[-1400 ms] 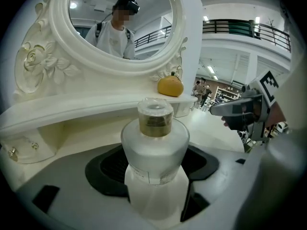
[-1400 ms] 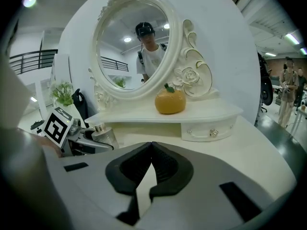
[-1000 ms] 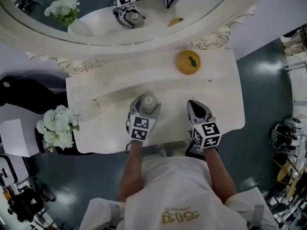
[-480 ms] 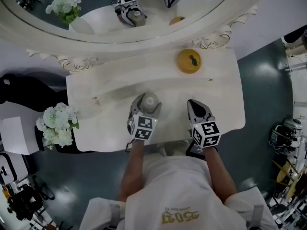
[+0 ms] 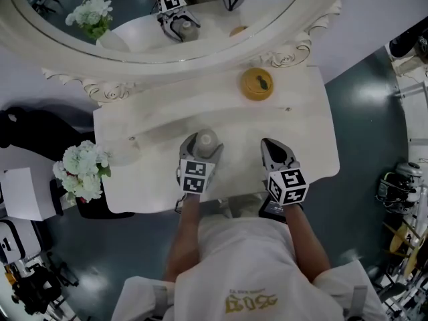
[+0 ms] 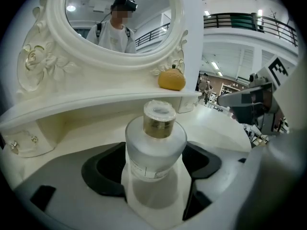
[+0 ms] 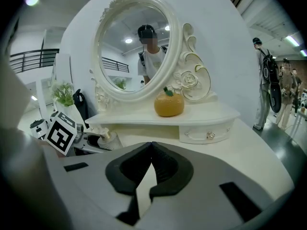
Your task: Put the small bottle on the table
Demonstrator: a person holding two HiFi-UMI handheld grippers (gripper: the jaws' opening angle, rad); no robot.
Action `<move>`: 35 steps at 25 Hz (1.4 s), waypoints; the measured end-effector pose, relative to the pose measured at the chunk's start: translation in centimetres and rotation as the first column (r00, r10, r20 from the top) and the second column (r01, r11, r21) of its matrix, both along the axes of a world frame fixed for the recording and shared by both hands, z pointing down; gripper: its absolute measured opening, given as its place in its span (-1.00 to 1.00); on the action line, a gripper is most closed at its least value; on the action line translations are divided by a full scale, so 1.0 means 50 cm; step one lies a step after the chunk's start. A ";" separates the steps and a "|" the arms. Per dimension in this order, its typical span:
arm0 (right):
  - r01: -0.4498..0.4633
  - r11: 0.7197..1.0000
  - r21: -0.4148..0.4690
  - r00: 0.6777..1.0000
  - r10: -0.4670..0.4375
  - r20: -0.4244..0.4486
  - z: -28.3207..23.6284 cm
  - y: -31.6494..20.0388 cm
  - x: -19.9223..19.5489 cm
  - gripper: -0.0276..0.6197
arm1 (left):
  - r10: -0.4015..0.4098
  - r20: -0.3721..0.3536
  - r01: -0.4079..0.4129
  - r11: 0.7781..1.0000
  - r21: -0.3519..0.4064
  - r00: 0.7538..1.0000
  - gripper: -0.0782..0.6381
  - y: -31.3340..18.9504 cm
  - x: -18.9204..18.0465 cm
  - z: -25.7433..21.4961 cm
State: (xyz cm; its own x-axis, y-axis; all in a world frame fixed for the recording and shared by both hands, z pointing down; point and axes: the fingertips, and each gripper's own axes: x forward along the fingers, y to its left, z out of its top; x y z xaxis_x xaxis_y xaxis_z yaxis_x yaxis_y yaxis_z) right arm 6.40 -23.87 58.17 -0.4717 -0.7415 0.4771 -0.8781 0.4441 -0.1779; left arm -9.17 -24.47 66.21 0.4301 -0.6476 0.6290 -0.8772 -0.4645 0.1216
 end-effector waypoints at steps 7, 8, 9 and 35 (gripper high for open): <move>-0.003 0.999 0.043 1.000 0.002 0.012 -0.036 0.023 -0.009 -0.88 | -0.057 -0.070 0.060 0.997 0.047 0.996 0.28 0.019 -0.027 -0.059; -0.003 0.999 0.048 1.000 0.002 0.013 -0.040 0.029 -0.011 -0.88 | -0.059 -0.079 0.064 0.996 0.055 0.995 0.25 0.024 -0.030 -0.069; -0.002 0.999 0.053 1.000 0.001 0.015 -0.045 0.034 -0.013 -0.88 | -0.061 -0.085 0.066 0.996 0.066 0.995 0.23 0.028 -0.032 -0.079; -0.053 0.980 0.190 0.978 0.013 0.207 -0.188 0.126 -0.051 -0.88 | -0.031 -0.244 0.124 0.918 0.376 0.969 -0.73 0.117 -0.064 -0.393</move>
State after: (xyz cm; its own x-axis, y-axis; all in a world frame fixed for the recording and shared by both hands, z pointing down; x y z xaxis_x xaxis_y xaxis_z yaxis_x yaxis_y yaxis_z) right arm 3.85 -17.57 48.77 -0.5179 -0.8268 0.2193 -0.8468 0.4594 -0.2681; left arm -12.35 -18.63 46.57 0.4701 -0.8563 0.2139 -0.8821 -0.4473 0.1479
